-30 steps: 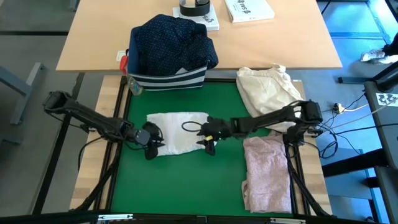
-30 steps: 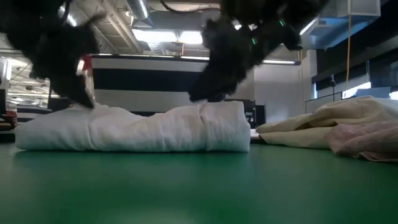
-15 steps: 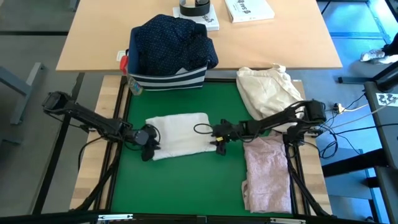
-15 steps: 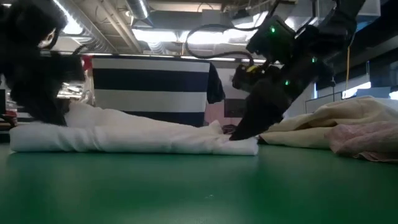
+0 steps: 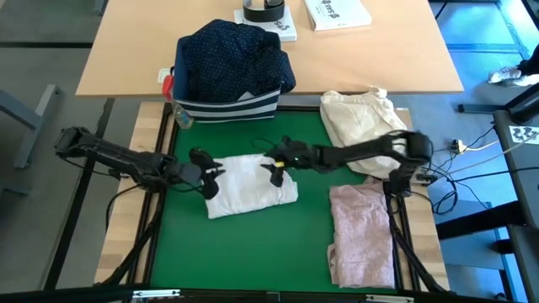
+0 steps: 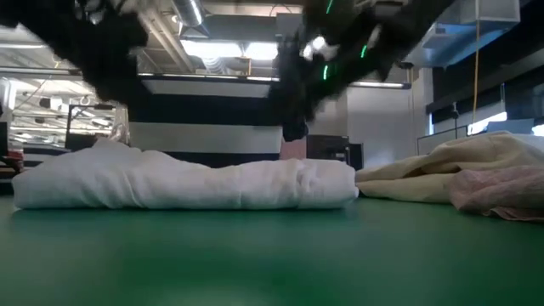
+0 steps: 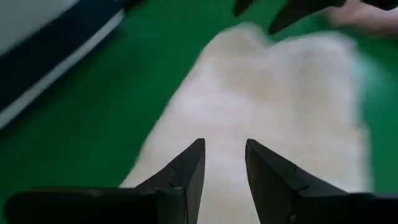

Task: Fold laundry
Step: Fold the white polo shirt

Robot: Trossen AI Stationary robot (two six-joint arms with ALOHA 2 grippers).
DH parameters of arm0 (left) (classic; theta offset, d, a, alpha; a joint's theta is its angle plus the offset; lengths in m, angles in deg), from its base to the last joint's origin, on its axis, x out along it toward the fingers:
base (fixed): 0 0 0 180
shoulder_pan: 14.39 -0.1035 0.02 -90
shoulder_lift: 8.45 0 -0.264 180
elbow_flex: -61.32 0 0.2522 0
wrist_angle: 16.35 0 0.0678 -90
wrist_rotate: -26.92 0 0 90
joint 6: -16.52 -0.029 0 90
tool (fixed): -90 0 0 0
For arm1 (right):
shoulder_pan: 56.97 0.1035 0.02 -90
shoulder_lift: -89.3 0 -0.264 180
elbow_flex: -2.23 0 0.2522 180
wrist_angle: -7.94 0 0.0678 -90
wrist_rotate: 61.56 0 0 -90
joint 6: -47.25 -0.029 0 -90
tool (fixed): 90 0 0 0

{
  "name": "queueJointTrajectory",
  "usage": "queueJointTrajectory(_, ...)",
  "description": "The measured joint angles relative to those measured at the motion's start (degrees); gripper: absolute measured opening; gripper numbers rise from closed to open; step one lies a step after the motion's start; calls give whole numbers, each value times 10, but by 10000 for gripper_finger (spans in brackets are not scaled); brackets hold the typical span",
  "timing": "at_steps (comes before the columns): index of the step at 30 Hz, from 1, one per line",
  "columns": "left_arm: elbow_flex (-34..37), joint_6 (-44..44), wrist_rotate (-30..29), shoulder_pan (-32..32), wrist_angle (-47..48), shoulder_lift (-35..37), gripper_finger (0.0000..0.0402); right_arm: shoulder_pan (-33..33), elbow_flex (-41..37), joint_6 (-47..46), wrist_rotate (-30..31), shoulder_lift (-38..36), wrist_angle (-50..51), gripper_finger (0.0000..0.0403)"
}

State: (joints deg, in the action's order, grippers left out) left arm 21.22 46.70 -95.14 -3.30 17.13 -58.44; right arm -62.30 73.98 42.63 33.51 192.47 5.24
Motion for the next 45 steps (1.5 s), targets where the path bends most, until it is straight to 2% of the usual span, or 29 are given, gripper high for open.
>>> queueJointTrajectory(6, 125, 105, 5, -25, 9, -5, 110, -43, -1, -13, -32, 96, 53, 193)
queueJointTrajectory(11, 201, 206, 3, -25, -32, -2, 110, -46, -23, -13, -26, 109, 38, 193)
queueJointTrajectory(15, 198, 173, 1, -26, -56, -1, 110, -45, -26, -12, -26, 104, 33, 193)
queueJointTrajectory(18, 159, 142, 37, -26, -42, 3, 110, -44, -26, -13, -27, 83, 55, 193)
queueJointTrajectory(21, 98, 95, 93, -26, -37, 17, 110, -42, -28, -33, -37, 33, 87, 193)
queueJointTrajectory(24, 38, 57, 151, -26, -36, 22, 110, -32, -25, -76, -77, -35, 99, 193)
queueJointTrajectory(26, 6, 33, 166, -24, -40, 22, 110, -17, -25, -107, -112, -72, 103, 193)
queueJointTrajectory(29, -15, 2, 156, -19, -58, 17, 110, 18, -25, -143, -130, -107, 102, 193)
queueJointTrajectory(33, 12, -21, 146, -17, -96, -4, 110, 78, -24, -159, -99, -104, 101, 193)
queueJointTrajectory(39, 106, 11, 157, -17, -147, -73, 110, 136, -25, -164, -4, -26, 103, 193)
queueJointTrajectory(45, 161, 105, 199, -15, -207, -115, 110, 158, -23, -188, -24, 27, 143, 193)
